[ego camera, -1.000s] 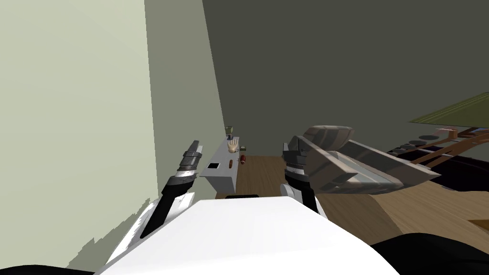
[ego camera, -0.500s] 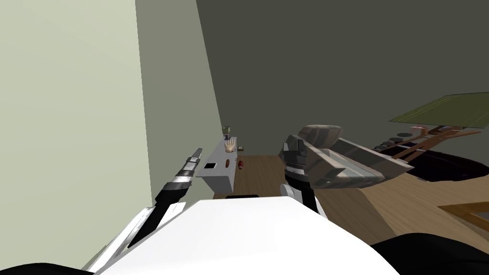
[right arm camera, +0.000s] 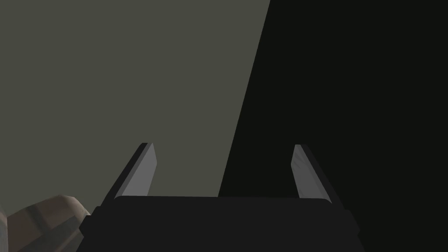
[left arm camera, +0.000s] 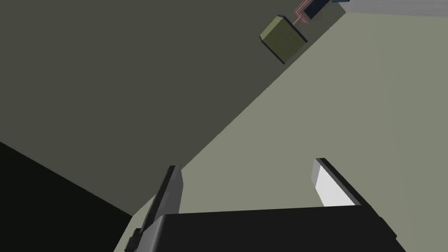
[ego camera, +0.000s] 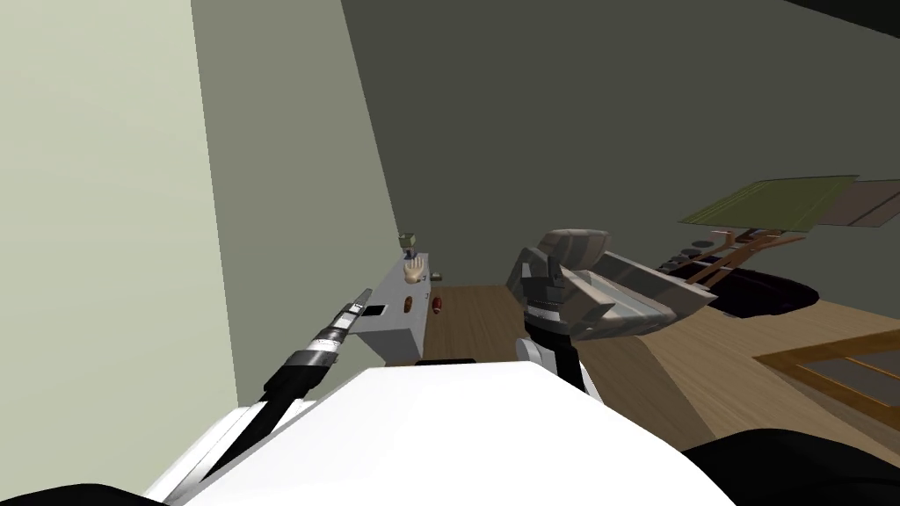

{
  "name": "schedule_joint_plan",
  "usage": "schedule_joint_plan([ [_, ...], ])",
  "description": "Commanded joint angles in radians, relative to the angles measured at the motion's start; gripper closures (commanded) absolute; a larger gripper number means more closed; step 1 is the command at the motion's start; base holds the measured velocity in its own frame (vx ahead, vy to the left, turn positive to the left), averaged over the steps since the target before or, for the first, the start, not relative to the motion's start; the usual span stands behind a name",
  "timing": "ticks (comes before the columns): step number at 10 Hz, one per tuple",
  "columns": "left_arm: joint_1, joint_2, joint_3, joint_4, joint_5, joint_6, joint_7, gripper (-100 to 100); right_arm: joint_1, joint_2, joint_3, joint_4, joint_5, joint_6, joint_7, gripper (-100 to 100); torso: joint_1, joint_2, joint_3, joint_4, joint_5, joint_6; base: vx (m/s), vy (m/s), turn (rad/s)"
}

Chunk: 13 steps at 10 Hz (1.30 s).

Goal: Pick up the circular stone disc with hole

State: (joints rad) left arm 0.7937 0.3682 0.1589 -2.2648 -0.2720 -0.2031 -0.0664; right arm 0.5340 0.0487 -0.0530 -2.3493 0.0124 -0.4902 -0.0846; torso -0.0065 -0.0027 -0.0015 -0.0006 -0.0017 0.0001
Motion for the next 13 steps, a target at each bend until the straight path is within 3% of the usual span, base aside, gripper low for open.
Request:
schedule_joint_plan([
  [1,0.028,0.039,-0.003,0.043,-0.016,0.026,-0.019,-100,0.0,0.0,0.0,0.0,0.0,0.0,0.0,0,0.0,0.0,0.0,0.0,0.0,0.0,0.042,-0.11,-0.12],
  [2,0.051,0.066,-0.003,0.063,-0.022,0.043,-0.028,-100,0.0,0.0,0.0,0.0,0.0,0.0,0.0,0,0.0,0.0,0.0,0.0,0.0,0.0,0.055,-0.123,-0.121],
  [3,0.051,0.067,-0.003,0.063,-0.022,0.043,-0.028,-100,0.0,0.0,0.0,0.0,0.0,0.0,0.0,0,-0.001,-0.001,0.0,0.0,0.0,0.0,0.039,-0.082,-0.028],
  [5,0.096,0.128,-0.007,0.106,-0.031,0.078,-0.047,-100,0.0,0.0,0.0,0.0,0.0,0.0,0.0,0,0.002,0.0,0.0,0.0,0.0,0.0,0.069,-0.083,-0.106],
  [6,0.096,0.128,-0.007,0.106,-0.031,0.078,-0.047,-100,0.0,0.0,0.0,0.0,0.0,0.0,0.0,0,0.001,-0.002,-0.001,0.0,0.0,0.0,0.07,-0.067,-0.049],
  [9,0.162,0.225,-0.021,0.174,-0.038,0.131,-0.076,-100,0.0,0.0,0.0,0.0,0.0,0.0,0.0,0,0.002,-0.003,-0.002,-0.001,0.001,0.0,0.097,-0.075,-0.122],
  [10,0.162,0.226,-0.021,0.174,-0.038,0.131,-0.076,-100,0.0,0.0,0.0,0.0,0.0,0.0,0.0,0,0.001,-0.004,-0.003,-0.001,0.0,0.0,0.102,-0.074,-0.046],
  [13,0.222,0.323,-0.043,0.243,-0.037,0.18,-0.105,-100,0.0,0.0,0.0,0.0,0.0,0.0,0.0,0,0.001,-0.004,-0.002,-0.001,0.0,0.0,0.117,-0.085,-0.129],
])
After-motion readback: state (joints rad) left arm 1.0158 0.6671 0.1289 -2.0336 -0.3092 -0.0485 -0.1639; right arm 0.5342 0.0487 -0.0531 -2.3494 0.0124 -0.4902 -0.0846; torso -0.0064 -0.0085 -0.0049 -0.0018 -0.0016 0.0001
